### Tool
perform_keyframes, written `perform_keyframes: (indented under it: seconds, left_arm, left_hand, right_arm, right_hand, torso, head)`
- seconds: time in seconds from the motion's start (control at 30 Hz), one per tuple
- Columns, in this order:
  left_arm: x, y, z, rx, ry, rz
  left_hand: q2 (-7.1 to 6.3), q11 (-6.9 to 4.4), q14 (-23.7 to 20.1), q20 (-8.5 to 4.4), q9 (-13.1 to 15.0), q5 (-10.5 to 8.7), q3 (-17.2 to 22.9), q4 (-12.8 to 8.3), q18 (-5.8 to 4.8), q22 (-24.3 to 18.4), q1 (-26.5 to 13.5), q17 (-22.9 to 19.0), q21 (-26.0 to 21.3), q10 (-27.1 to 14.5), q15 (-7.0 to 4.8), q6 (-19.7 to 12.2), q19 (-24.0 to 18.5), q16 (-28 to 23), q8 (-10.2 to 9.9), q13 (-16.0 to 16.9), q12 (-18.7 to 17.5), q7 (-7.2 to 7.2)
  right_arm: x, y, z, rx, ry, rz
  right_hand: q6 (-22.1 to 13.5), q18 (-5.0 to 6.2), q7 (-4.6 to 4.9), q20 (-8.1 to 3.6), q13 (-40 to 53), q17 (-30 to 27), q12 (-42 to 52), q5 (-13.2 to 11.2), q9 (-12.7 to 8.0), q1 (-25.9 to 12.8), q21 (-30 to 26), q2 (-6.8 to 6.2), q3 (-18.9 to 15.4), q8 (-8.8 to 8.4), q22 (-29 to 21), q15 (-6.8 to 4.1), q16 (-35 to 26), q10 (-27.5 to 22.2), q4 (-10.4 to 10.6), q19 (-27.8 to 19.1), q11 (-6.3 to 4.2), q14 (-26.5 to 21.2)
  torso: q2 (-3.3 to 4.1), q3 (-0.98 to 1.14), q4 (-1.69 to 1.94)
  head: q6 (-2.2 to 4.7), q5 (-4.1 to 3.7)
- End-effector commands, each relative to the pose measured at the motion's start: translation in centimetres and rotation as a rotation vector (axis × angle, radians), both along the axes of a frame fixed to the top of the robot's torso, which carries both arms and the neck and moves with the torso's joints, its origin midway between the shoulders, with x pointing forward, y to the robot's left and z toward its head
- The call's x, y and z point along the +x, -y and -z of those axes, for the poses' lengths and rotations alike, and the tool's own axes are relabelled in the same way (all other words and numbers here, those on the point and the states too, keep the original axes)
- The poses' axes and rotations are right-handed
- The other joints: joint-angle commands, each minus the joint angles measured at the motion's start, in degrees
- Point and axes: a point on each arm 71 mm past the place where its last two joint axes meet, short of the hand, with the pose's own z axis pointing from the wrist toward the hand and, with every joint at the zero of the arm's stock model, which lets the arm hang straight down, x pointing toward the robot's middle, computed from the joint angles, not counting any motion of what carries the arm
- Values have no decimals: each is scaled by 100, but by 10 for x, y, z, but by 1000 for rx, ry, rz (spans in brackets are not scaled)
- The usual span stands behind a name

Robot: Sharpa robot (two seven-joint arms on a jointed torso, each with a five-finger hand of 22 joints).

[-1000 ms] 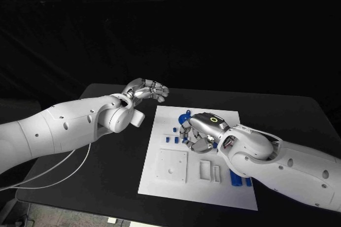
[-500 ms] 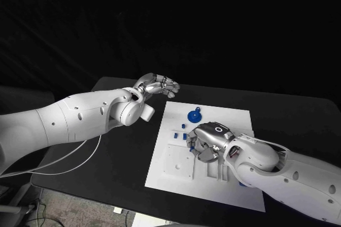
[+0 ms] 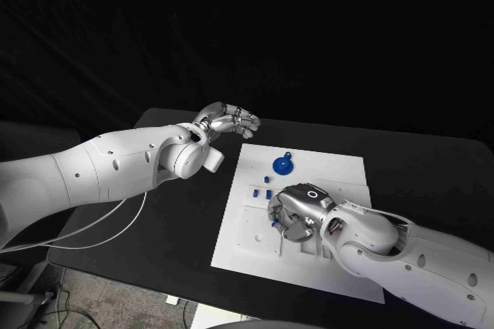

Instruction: Assemble the parts on the task board

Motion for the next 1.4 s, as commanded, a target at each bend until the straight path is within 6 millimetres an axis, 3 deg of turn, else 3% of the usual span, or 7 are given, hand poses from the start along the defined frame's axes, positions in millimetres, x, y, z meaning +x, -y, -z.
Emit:
perform_keyframes:
  seconds: [0.03, 0.7, 1.13, 1.17, 1.4]
  left_arm:
    - [0, 2, -1, -4, 5, 8]
    - [0, 1, -1, -2, 2, 8]
    - [0, 0, -1, 3, 7, 0]
    - [1, 0, -1, 3, 6, 0]
    - [1, 0, 0, 4, 4, -1]
  left_hand:
    - [33, 1, 43, 23, 5, 22, 1, 2, -11, 8, 7, 9, -30, -16, 4, -24, 11, -29, 32, 5, -16, -19]
    - [32, 5, 41, 26, 4, 20, -2, 11, -13, 10, 1, 20, -40, -23, 7, -31, 10, -46, 31, 5, -19, -16]
    - [34, 3, 47, 25, 5, 22, 1, 14, -13, 12, 7, 28, -44, -19, 6, -29, 12, -50, 34, 8, -16, -17]
    - [33, 3, 47, 26, 5, 21, 0, 14, -13, 12, 6, 28, -45, -19, 6, -29, 12, -51, 34, 8, -16, -17]
    - [28, 3, 49, 27, 6, 20, -3, 17, -15, 13, 3, 34, -50, -19, 6, -29, 8, -56, 35, 9, -16, -17]
  right_arm:
    - [-1, 0, 3, -14, 1, -6]
    - [1, -2, 9, -51, -20, -2]
    - [2, -4, 15, -61, -65, -13]
    - [1, -3, 15, -61, -68, -14]
    - [2, 0, 16, -54, -73, -9]
  right_hand:
    - [-2, 137, 19, -29, 0, -8, 17, 5, 5, -4, 36, 53, -42, -16, 146, -139, 39, 220, -5, 7, -95, -169]
    - [-6, 137, 22, -27, 11, -35, -4, -16, 15, -14, 61, 61, -37, -31, 142, -136, 58, 216, -9, -16, -92, -180]
    - [-65, 137, 53, 8, 26, -129, -97, 10, 24, -79, 126, 76, -63, -102, 144, -99, 78, 151, -6, -142, -55, -283]
    - [-86, 137, 63, 18, 29, -151, -120, 168, 25, -137, 142, 75, -128, -120, 145, -88, 81, 131, -31, -175, -46, -307]
    - [-92, 137, 71, 32, 58, -235, -172, 363, 49, -307, 226, 76, -397, -150, 139, -81, 140, 133, -104, -238, -40, -343]
  torso:
    - [-3, -1, -2]
    - [-3, -23, 3]
    - [-7, -18, 0]
    - [-8, -15, -1]
    - [-7, -15, -2]
  head:
    - [-22, 37]
    - [-61, 75]
    - [-129, 97]
    - [-133, 100]
    - [-143, 98]
